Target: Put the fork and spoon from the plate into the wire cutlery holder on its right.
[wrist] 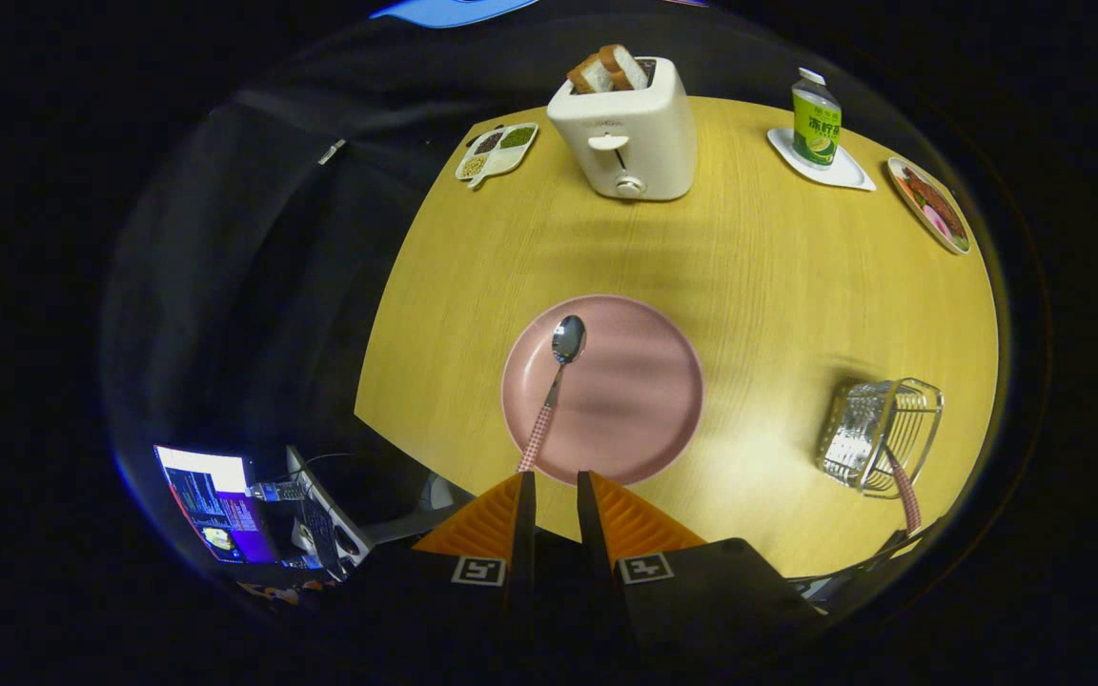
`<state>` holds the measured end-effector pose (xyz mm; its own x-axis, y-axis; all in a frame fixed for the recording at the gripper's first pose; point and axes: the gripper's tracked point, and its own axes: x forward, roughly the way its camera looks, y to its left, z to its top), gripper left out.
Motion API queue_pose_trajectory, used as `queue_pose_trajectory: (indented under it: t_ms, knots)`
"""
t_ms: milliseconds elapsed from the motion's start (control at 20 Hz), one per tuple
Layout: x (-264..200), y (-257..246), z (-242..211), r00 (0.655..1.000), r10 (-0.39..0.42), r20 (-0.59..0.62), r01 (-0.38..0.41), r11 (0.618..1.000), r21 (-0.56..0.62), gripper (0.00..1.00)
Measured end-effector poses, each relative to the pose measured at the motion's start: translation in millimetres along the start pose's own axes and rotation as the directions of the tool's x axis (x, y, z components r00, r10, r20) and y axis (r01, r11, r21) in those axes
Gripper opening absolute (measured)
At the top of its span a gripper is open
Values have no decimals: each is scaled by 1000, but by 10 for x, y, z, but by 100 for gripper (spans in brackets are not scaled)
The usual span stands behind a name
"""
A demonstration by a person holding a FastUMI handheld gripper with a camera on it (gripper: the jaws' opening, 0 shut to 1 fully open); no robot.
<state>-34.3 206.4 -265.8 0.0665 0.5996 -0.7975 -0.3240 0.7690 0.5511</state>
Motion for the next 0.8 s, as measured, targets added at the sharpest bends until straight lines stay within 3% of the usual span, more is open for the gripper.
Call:
queue_pose_trajectory:
  t_ms: [350, 800]
  knots:
    - [782, 86, -50, 998, -58, -33, 60, 996, 69, 28]
    - [1394, -85, -115, 984, -162, -80, 170, 981, 99, 29]
